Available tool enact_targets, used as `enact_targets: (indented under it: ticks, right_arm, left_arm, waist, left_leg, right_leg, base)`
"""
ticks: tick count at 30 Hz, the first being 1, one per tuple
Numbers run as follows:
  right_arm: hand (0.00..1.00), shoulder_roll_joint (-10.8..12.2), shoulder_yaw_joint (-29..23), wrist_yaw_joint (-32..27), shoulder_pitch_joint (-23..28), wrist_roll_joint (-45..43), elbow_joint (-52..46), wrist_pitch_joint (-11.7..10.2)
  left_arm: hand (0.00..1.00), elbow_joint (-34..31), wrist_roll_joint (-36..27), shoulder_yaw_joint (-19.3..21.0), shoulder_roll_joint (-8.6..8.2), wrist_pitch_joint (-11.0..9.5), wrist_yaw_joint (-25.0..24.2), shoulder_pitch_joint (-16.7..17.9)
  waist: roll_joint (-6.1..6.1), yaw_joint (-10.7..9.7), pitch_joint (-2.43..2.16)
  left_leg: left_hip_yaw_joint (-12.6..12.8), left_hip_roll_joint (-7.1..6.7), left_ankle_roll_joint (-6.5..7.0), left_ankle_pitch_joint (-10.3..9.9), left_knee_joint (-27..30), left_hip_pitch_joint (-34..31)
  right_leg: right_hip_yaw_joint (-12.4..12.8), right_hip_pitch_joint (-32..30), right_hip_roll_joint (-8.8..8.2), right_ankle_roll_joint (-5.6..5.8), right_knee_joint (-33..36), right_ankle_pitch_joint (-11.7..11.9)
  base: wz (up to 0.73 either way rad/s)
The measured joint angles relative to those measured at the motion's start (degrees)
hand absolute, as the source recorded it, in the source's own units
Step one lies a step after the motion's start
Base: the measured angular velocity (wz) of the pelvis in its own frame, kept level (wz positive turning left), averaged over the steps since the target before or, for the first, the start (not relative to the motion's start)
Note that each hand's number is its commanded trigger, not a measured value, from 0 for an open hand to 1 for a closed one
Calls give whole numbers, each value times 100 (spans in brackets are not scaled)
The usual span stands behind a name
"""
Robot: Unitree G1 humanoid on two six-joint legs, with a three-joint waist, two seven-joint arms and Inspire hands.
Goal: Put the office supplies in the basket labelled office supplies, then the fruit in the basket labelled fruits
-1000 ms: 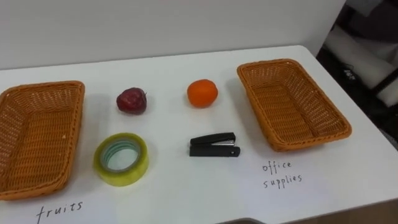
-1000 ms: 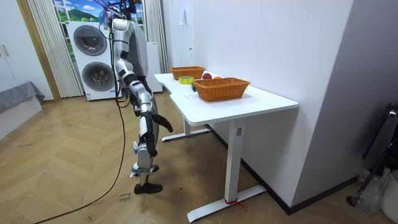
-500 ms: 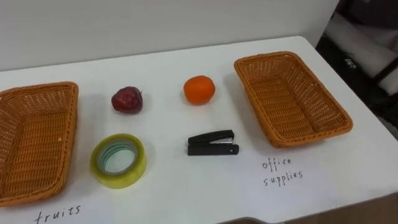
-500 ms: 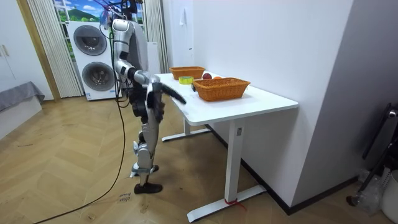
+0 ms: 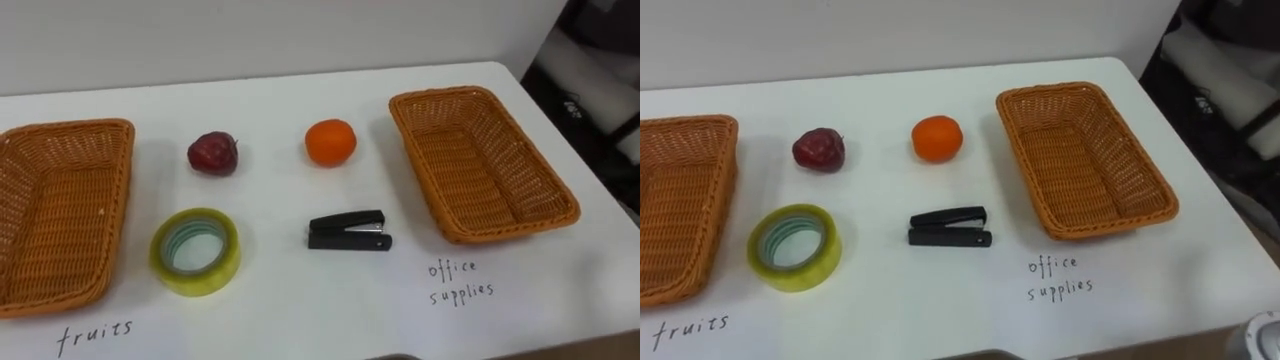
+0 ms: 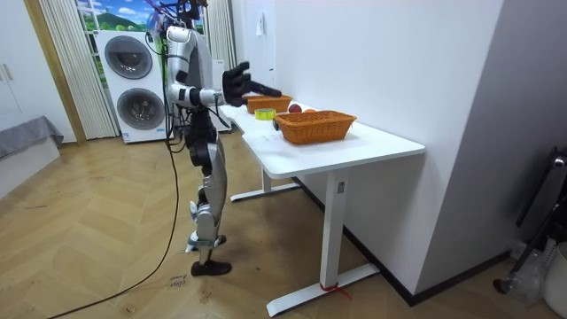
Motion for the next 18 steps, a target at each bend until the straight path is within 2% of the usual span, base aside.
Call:
enact_targets:
  ticks: [4,8,13,15,18]
  right_arm:
    - [0,-24,2,184,-13,-317,-475,1]
    - [0,-333,156,373,-37,-458,-762,1]
    - [0,-652,227,618,-414,-516,-805,11]
    - [0,-712,229,712,-431,-642,-979,17]
    - [0,-730,235,827,-577,-763,-1181,17]
  left_arm:
    - [0,4,181,5,-2,3,-12,3]
    - [0,-12,199,2,5,4,-12,6]
    - [0,10,201,8,15,0,-14,7]
    - [0,10,201,13,30,0,-14,8]
    - [0,5,205,7,52,0,-14,-24]
  waist:
    - [-3,23,2]
    - [-40,66,3]
    - [-117,157,10]
    - [-153,203,13]
    - [-223,279,47]
  left_leg:
    - [-23,6,0,1,11,2]
    - [-82,13,1,0,16,10]
    - [-106,-4,-1,2,25,14]
    - [-126,-6,-5,4,70,12]
    - [-132,-1,-8,6,80,8]
  right_leg:
    - [-13,-4,-6,0,2,0]
    - [-44,20,-17,1,1,-1]
    - [-49,83,-12,0,-4,-1]
    - [-54,97,-9,0,-4,-2]
    - [-73,105,-5,-2,-7,-1]
  base:
    - [1]
    - [4]
    - [3]
    - [5]
    - [0]
